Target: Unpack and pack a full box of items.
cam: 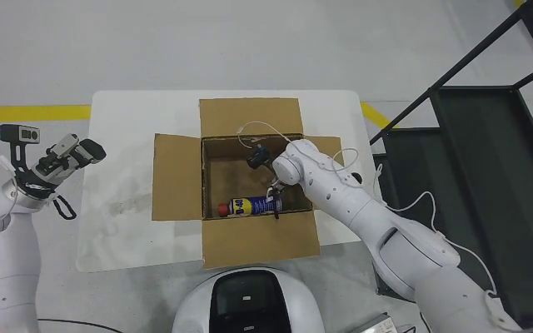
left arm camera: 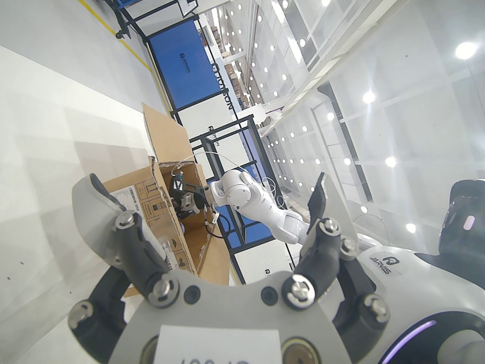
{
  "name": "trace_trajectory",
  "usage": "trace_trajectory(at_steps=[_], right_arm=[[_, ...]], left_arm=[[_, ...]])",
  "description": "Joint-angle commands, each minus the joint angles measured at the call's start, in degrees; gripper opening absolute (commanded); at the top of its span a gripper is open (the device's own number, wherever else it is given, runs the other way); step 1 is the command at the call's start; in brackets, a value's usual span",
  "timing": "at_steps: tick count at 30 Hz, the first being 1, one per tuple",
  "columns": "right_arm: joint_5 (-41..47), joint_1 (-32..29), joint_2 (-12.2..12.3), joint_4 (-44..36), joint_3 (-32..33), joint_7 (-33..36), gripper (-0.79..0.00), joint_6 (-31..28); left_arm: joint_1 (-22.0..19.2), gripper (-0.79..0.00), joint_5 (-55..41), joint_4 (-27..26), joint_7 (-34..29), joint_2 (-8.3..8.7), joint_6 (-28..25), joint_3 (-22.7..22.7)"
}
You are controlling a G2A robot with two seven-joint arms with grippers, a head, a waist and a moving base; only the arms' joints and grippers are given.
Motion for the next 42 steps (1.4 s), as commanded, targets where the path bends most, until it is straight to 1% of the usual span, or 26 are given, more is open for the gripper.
trace_trajectory(at_steps=[1,10,17,18,19,20,25,35,37,38,42], right_arm=[[-0.1,0.3,-0.1,-0.8,0.4,-0.5,-0.785,0.1],[-1.2,-0.3,0.1,-3.5,2.1,-2.3,-0.785,0.8],[-1.9,-0.7,-1.1,-2.6,0.9,-4.0,-0.785,1.6],[-2.0,-0.6,-1.3,-2.3,0.6,-4.1,-0.668,1.6],[-2.0,-0.5,-1.5,-1.9,0.5,-4.2,-0.252,1.6],[-2.3,-0.3,-1.7,-1.7,0.2,-4.3,0.0,1.6],[-2.8,0.2,-2.3,-1.5,0.4,-5.0,0.0,1.4],[-1.8,-1.3,-1.7,-2.2,3.0,-5.0,0.0,-0.7],[-1.7,-1.4,-1.7,-2.2,3.2,-5.0,-0.105,-1.2],[-1.7,-1.4,-1.8,-2.2,3.3,-5.0,-0.114,-1.4],[-1.4,-1.3,-2.0,-1.1,3.4,-4.4,-0.243,-2.1]], left_arm=[[0.0,0.0,0.0,0.0,0.0,0.0,0.0,0.0],[0.0,0.0,0.0,0.0,0.0,0.0,0.0,0.0],[0.0,0.0,0.0,0.0,0.0,0.0,0.0,0.0],[0.0,0.0,0.0,0.0,0.0,0.0,0.0,0.0],[0.0,0.0,0.0,0.0,0.0,0.0,0.0,0.0],[0.0,0.0,0.0,0.0,0.0,0.0,0.0,0.0],[0.0,0.0,0.0,0.0,0.0,0.0,0.0,0.0],[0.0,0.0,0.0,0.0,0.0,0.0,0.0,0.0],[0.0,0.0,0.0,0.0,0.0,0.0,0.0,0.0],[0.0,0.0,0.0,0.0,0.0,0.0,0.0,0.0],[0.0,0.0,0.0,0.0,0.0,0.0,0.0,0.0]])
